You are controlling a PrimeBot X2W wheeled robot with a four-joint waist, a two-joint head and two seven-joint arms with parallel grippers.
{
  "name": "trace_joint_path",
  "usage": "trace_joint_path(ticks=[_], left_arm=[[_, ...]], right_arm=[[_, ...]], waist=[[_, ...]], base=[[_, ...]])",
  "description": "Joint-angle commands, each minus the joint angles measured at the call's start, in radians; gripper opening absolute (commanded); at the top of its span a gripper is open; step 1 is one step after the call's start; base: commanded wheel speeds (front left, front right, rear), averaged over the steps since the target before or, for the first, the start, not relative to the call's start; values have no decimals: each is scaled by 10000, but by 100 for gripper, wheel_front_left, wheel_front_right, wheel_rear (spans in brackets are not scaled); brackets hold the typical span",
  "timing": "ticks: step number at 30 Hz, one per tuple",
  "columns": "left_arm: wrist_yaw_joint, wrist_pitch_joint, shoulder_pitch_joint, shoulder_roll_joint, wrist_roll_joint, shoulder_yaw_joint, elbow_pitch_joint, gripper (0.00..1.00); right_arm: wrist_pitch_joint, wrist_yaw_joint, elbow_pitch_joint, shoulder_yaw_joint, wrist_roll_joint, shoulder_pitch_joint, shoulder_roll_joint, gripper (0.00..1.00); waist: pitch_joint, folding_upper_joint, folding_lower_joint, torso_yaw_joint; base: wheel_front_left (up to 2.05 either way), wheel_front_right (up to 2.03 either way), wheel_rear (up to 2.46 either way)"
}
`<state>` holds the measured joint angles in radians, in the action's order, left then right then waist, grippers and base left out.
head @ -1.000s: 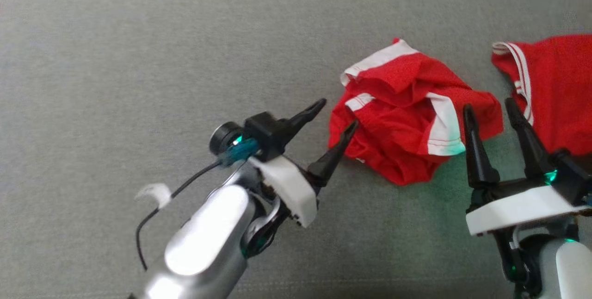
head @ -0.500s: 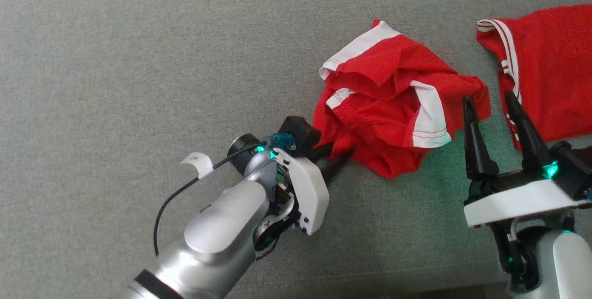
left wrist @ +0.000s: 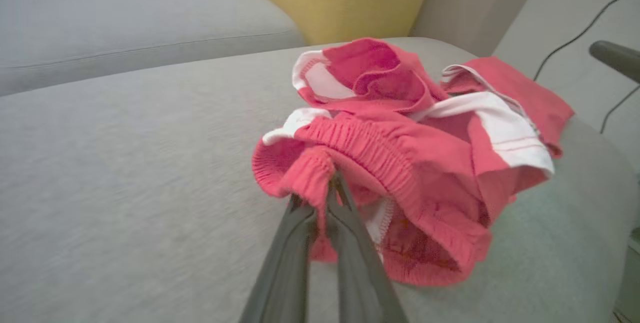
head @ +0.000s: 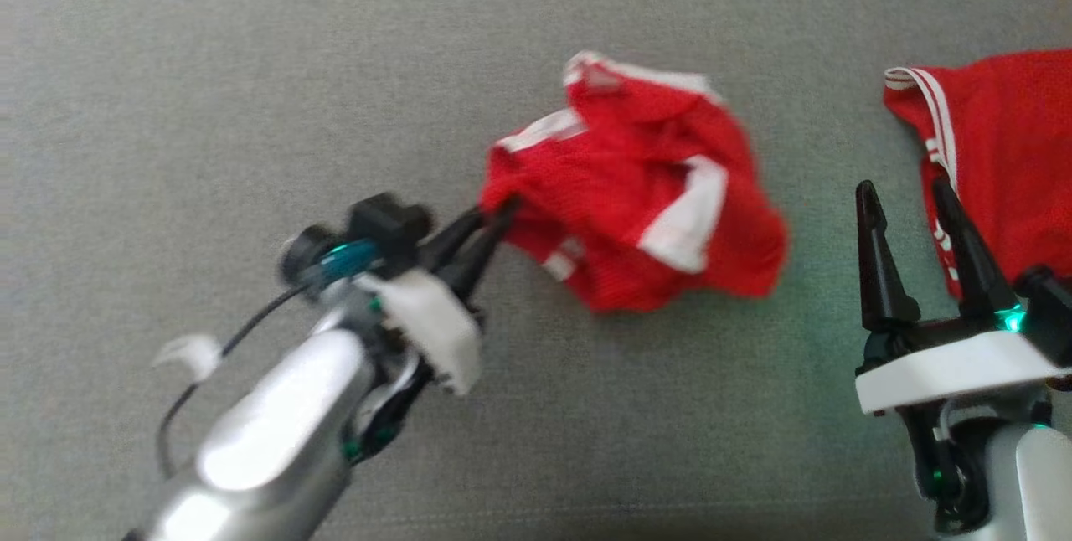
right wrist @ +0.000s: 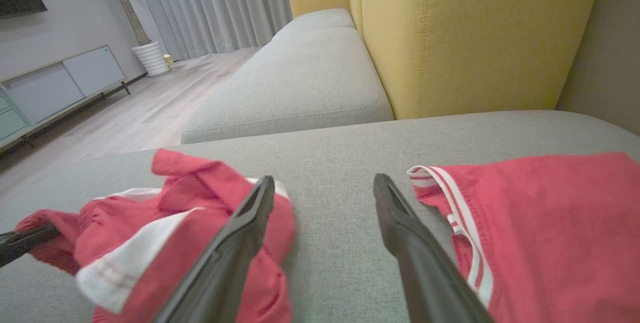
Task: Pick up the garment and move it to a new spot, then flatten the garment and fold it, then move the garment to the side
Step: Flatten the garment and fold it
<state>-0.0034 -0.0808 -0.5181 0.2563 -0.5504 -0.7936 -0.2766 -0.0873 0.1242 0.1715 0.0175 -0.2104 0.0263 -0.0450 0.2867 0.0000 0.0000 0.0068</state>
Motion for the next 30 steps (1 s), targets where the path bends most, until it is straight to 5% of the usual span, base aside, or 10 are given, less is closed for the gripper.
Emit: trace_joint_path(ticks=[1,10,15,16,17,22,30], left_arm=[[197,38,95,587,-131,586,712,0],[1476,707,1590,2741,-633,1960,2648,0],[1568,771,2160,2746,-1263,2211,2200,0],[1564,735,2215,2661,-1340,2206,2011,36],[1540,661,2252,2553,-1408,2197,1831,100],[1738,-246,2357,2074,-1432,2396,1359,100],[2758,-1659,2496,1733,-449,2931,2031,100]], right_arm=[[18,65,311,-153,-79,-2,-52,100],[-79,65,279,-81,-190,-74,-52,100],[-98,65,231,-168,-248,-62,-52,100],[-102,65,227,-185,-258,-60,-52,100],[-100,65,225,-189,-262,-60,-52,100],[-75,65,264,-282,-163,-64,-52,100],[-79,65,267,-384,146,-115,-52,100]], waist=[[-120,0,0,154],[-260,0,0,394],[-290,0,0,340],[-316,0,0,308],[-344,0,0,281],[-529,0,0,158],[-1044,0,0,232]], base=[[0,0,0],[0,0,0],[0,0,0],[0,0,0],[0,0,0],[0,0,0],[0,0,0]])
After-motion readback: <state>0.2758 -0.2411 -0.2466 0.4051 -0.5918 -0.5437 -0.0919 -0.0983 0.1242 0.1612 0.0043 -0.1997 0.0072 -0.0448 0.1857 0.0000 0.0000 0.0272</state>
